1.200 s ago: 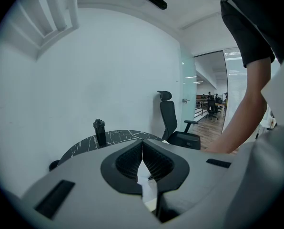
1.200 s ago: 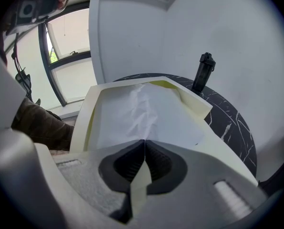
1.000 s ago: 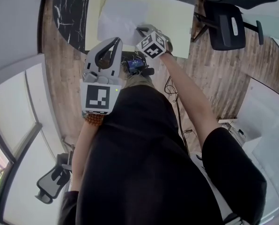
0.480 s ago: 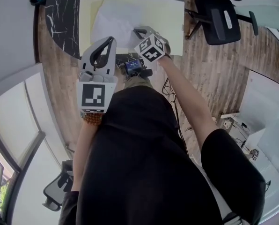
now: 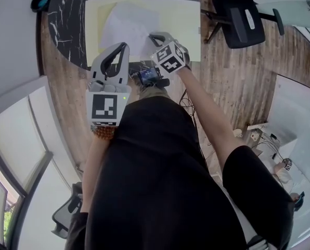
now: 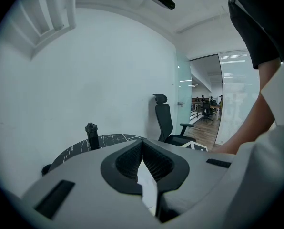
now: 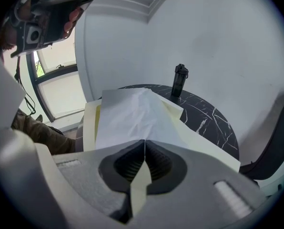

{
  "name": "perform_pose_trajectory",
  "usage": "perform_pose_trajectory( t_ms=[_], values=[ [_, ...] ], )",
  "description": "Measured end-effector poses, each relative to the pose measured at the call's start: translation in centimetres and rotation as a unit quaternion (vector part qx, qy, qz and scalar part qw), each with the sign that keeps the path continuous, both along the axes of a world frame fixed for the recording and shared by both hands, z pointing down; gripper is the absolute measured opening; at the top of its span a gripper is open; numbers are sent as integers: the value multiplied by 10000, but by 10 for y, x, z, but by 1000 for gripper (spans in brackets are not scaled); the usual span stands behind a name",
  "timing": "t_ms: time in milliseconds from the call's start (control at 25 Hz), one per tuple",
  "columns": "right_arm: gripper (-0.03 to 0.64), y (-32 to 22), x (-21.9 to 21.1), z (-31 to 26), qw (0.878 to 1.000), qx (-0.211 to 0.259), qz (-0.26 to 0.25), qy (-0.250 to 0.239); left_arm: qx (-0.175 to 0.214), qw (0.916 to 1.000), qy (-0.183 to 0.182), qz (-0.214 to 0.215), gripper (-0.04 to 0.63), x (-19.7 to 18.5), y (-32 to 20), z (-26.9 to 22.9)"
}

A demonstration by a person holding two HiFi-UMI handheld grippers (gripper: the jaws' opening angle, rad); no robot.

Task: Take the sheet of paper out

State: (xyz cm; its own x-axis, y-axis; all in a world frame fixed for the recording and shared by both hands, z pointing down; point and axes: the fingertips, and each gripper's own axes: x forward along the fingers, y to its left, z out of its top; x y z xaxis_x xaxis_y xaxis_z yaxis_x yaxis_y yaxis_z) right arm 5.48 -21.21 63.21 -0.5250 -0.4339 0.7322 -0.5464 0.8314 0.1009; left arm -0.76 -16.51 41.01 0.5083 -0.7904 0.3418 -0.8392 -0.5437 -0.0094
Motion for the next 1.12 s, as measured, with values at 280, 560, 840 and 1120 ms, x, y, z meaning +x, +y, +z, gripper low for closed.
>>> perform_pose_trajectory(
  t_ms=[280,560,840,1120],
  values=[
    [0,-5,8,-21,9992,91,311,-248,69,9999,85,8,-3,5,-5,-9],
    [0,-9,13,-41,9959,154,686,-573,284,9995,-35,149,-3,-3,-9,-15],
    [0,-5,22,-68,9907,265,992,-893,242,9997,102,-20,-3,-7,-10,-20],
    [0,-8,27,-119,9830,675,1132,-1276,238,9993,256,-161,-2,-4,-17,-26]
  ],
)
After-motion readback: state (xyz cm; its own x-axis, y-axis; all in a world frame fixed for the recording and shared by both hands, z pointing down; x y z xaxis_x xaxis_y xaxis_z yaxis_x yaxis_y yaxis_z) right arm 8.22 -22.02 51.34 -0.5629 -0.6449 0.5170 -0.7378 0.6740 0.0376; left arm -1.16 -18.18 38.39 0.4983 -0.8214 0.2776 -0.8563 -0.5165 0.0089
